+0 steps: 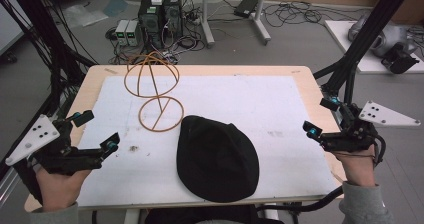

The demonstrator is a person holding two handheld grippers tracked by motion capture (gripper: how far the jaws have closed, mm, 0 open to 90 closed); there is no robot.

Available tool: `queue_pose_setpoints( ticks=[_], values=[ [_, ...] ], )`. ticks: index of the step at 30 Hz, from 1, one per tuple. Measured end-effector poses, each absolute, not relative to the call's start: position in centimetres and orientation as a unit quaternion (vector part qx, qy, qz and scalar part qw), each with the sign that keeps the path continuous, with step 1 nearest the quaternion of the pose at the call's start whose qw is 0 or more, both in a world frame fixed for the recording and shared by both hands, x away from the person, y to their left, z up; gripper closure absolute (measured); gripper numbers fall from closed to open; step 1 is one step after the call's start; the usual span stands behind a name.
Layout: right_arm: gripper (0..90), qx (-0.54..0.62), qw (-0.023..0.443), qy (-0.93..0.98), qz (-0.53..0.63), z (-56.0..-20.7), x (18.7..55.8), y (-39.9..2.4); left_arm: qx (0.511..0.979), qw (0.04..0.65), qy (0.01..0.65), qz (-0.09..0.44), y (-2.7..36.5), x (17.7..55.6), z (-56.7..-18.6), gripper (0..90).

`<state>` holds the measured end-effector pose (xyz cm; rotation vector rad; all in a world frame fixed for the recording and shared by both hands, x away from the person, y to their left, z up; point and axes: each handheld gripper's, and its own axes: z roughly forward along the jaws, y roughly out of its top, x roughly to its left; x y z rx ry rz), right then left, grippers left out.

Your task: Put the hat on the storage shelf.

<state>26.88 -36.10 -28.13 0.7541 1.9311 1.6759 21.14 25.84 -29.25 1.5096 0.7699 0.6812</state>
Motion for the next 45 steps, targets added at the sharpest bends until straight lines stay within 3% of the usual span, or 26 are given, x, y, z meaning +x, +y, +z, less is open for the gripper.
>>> queue_pose_setpoints(
  ticks=[30, 45],
  values=[
    [3.1, 0.256, 0.243, 0.71, 0.609, -27.5, 26.4, -35.4, 0.658, 0.611, 0.332, 0.289, 25.3, 21.4, -29.3, 1.7],
    [3.1, 0.212, 0.226, 0.743, 0.593, -26.6, 26.8, -32.7, 0.658, 0.606, 0.336, 0.294, 25.4, 21.0, -29.4, 1.7]
  ],
)
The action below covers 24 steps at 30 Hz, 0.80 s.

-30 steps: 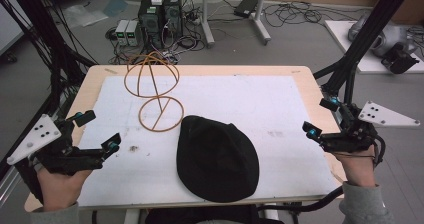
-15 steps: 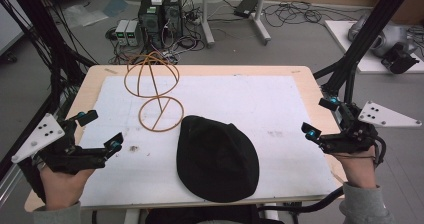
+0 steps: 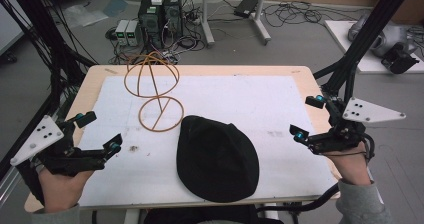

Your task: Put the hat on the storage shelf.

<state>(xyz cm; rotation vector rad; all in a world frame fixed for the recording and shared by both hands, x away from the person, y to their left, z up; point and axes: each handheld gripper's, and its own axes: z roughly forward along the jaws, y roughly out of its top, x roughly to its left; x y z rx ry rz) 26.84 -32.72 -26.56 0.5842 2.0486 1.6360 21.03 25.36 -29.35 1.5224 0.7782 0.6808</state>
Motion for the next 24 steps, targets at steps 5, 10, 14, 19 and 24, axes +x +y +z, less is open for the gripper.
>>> queue_pose_setpoints(
  ticks=[5, 10, 14, 19, 24],
  values=[
    [3.1, 0.207, 0.218, 0.75, 0.59, -26.5, 27.1, -31.8, 0.659, 0.603, 0.339, 0.295, 25.4, 20.8, -29.4, 1.7],
    [3.1, 0.2, 0.208, 0.754, 0.59, -26.4, 27.6, -30.6, 0.655, 0.608, 0.34, 0.292, 25.5, 20.7, -29.7, 1.7],
    [3.1, 0.19, 0.2, 0.76, 0.588, -26.5, 28.0, -29.2, 0.66, 0.602, 0.344, 0.289, 25.4, 20.9, -30.0, 1.7],
    [3.1, 0.18, 0.194, 0.764, 0.588, -26.7, 28.3, -27.9, 0.661, 0.599, 0.346, 0.289, 25.4, 20.8, -30.2, 1.7],
    [3.1, 0.171, 0.181, 0.767, 0.591, -26.8, 28.9, -26.0, 0.662, 0.598, 0.348, 0.289, 25.4, 20.5, -30.3, 1.7]
  ],
)
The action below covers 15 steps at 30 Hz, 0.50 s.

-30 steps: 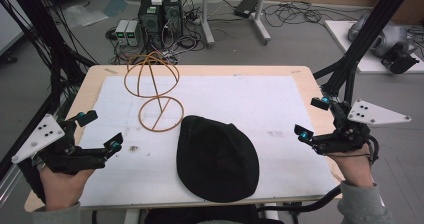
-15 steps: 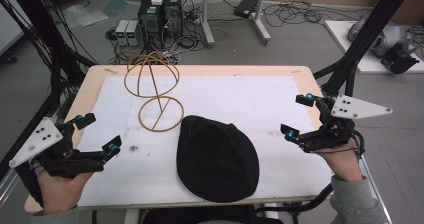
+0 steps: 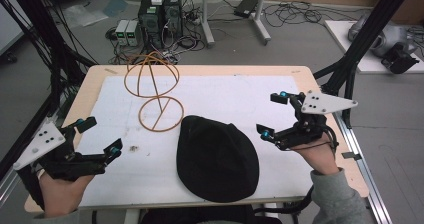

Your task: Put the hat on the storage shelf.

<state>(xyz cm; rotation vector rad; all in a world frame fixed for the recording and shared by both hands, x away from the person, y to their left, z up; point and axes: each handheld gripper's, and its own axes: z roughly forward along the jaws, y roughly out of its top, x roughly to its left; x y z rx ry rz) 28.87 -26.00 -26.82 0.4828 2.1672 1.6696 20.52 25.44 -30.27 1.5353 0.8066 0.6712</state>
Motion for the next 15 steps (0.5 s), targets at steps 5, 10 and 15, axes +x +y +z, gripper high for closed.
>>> queue_pose_setpoints(
  ticks=[5, 10, 15],
  values=[
    [3.1, 0.157, 0.172, 0.772, 0.592, -26.9, 29.3, -24.2, 0.665, 0.593, 0.35, 0.288, 25.3, 20.3, -30.4, 1.7],
    [3.1, 0.145, 0.164, 0.777, 0.59, -27.1, 29.6, -22.5, 0.665, 0.591, 0.353, 0.291, 25.6, 19.9, -30.5, 1.7],
    [3.1, 0.136, 0.158, 0.779, 0.591, -27.2, 29.9, -21.2, 0.661, 0.589, 0.359, 0.295, 26.0, 19.3, -30.5, 1.7]
  ],
)
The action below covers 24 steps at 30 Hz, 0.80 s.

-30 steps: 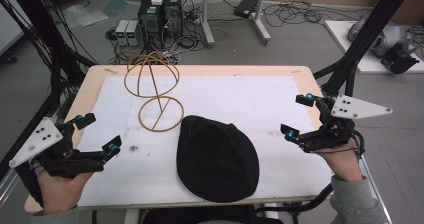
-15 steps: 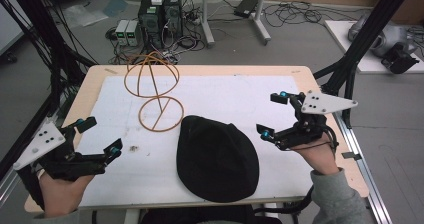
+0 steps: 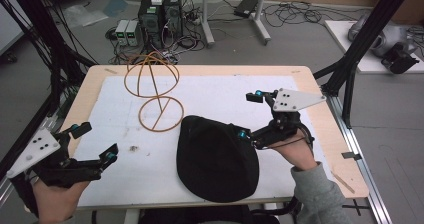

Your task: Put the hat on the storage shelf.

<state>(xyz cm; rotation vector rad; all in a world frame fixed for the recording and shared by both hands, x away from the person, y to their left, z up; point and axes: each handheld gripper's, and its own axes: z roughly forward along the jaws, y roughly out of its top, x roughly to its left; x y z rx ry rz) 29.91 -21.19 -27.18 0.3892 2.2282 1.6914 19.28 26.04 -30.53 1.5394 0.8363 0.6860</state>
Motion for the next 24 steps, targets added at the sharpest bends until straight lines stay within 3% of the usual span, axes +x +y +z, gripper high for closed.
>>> queue_pose_setpoints(
  ticks=[24],
  values=[
    [3.1, 0.135, 0.148, 0.789, 0.581, -28.1, 30.3, -18.7, 0.664, 0.582, 0.363, 0.299, 26.3, 18.6, -30.6, 1.7]
  ],
)
